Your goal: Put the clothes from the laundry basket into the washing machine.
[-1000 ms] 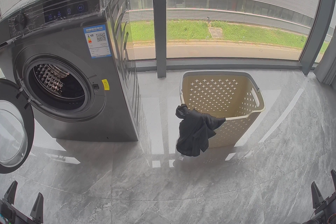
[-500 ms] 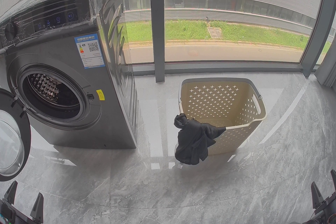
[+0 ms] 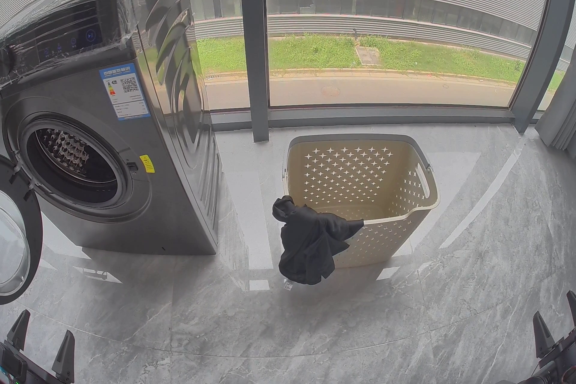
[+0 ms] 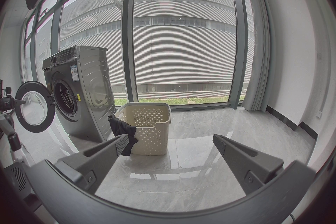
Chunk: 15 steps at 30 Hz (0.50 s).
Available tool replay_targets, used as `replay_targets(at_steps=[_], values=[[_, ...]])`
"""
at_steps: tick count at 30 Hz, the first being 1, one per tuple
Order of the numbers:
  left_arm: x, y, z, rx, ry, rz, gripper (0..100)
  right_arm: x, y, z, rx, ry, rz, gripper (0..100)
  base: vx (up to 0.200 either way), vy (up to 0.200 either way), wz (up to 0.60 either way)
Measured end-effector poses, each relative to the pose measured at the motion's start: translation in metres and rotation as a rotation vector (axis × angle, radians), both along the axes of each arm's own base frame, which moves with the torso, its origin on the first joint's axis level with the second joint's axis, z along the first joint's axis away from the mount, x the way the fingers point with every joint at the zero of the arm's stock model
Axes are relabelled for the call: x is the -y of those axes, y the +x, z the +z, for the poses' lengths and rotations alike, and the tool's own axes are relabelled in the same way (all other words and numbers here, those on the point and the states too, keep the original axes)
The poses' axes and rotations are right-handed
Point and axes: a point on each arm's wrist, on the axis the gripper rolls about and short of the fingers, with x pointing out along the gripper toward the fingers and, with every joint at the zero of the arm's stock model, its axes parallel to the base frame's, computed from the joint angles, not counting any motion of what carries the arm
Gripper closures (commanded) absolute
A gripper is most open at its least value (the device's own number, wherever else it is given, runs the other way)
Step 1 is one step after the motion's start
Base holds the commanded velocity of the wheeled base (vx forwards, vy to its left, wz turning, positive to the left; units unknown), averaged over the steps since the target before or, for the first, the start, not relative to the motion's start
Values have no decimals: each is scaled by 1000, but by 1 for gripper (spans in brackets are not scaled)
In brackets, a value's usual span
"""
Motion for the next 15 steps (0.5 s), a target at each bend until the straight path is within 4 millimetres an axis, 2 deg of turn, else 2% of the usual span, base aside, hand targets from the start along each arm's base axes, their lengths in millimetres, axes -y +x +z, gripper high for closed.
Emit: replay_targets(at_steps=[2, 9, 11, 15], values=[[0, 0, 0, 0, 0, 0, 0, 0, 0, 0, 1, 0, 0, 0, 0, 0, 0], [0, 0, 0, -1, -1, 0, 0, 0, 0, 4, 39, 6, -1, 0, 200, 0, 0], [0, 0, 0, 0, -1, -1, 0, 0, -2, 12, 77, 5, 1, 0, 200, 0, 0], [0, 0, 0, 0, -1, 0, 0, 0, -12, 43, 168, 2, 41, 0, 0, 0, 0]])
